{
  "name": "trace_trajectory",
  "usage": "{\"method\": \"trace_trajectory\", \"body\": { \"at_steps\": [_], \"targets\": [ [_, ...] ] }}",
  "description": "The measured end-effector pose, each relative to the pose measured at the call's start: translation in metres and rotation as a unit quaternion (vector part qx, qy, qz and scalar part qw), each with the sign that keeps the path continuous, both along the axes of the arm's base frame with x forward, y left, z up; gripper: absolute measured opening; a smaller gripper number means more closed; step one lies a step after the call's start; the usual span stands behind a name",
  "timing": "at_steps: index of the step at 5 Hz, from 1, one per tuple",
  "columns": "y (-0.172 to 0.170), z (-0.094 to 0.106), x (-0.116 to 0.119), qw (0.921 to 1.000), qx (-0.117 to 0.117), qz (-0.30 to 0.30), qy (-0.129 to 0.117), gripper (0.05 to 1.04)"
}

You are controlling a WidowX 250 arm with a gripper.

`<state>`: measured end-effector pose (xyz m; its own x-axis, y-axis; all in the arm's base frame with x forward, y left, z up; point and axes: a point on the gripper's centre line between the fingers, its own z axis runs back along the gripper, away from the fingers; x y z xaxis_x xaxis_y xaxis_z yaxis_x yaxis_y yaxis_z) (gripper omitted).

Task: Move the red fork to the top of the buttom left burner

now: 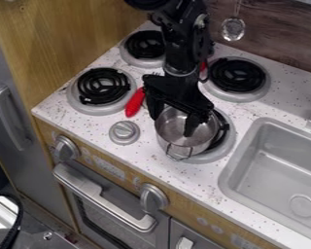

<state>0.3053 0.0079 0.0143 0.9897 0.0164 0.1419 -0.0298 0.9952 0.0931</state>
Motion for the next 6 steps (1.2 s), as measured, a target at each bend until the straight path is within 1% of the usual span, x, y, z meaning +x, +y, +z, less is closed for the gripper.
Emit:
{"method": "trace_trajectory", "body": {
  "at_steps": [1, 2, 3, 4, 5, 6],
  "targets": [
    [-0.001, -0.01, -0.006, 0.9998, -0.001, 0.0, 0.019, 0.999],
    [0.0, -0.013, -0.001, 0.9959, -0.087, -0.026, 0.006, 0.999],
    [0.03, -0.001, 0.018, 0.9972, -0.062, 0.037, -0.019, 0.999],
    [0.046, 0.006, 0.037, 0.9973, -0.041, 0.053, -0.03, 0.999],
    [0.071, -0.01, 0.05, 0.9965, -0.028, 0.075, -0.026, 0.999],
    [0.086, -0.021, 0.064, 0.9963, -0.02, 0.082, -0.015, 0.999]
  ]
}}
